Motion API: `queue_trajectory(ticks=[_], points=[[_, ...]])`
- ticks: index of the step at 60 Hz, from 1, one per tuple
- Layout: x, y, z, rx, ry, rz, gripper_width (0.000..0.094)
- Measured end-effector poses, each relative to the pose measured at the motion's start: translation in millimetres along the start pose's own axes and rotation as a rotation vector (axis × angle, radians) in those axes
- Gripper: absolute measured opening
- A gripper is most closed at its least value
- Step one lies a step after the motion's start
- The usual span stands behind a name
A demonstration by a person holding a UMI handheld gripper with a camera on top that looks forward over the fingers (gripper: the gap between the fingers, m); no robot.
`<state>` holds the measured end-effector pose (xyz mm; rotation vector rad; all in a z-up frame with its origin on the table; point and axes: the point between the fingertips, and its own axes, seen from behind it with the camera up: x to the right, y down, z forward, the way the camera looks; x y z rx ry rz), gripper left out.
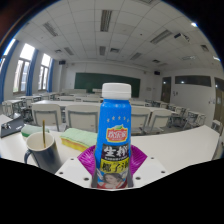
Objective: Pour water
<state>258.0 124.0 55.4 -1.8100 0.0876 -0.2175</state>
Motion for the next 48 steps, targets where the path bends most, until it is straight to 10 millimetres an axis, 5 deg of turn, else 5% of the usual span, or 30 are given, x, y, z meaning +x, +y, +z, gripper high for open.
queue_trajectory(ticks=[6, 8, 16, 17, 22, 35, 48], points=[[-9.1, -6.0, -11.3, -0.002, 0.003, 0.041, 0.0446], [5.3, -5.1, -2.0, -0.01, 0.002, 0.05, 0.0509], [0.6, -1.7, -26.7, -0.055, -0.012, 0.059, 0.0864], [17.8, -7.4, -25.3, -0.053, -0.009, 0.066, 0.0848], [17.9, -11.7, -50.7, -0.033, -0.006, 0.096, 0.0842], [-57.4, -11.8, -160.4, -0.006, -0.109, 0.106, 0.0842], [-113.5, -0.1, -207.2, 0.0, -0.203, 0.228, 0.0843]])
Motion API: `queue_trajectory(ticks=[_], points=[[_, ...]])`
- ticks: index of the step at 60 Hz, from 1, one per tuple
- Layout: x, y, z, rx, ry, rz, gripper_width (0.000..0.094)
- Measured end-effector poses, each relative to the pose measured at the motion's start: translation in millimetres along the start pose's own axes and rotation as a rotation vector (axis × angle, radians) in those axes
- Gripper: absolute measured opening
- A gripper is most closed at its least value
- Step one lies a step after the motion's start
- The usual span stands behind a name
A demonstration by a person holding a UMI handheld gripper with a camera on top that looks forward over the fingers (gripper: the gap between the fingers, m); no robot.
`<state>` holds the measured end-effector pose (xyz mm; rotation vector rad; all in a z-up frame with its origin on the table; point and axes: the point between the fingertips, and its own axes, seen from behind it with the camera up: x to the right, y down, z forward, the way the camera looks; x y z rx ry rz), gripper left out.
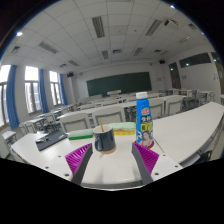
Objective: Pour water
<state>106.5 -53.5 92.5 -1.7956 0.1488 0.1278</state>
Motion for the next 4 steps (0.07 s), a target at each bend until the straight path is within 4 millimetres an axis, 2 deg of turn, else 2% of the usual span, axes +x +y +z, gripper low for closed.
queue_trajectory(ticks=[4], points=[[-18.4, 6.0, 0.1, 0.001, -0.029, 0.023, 0.0844]])
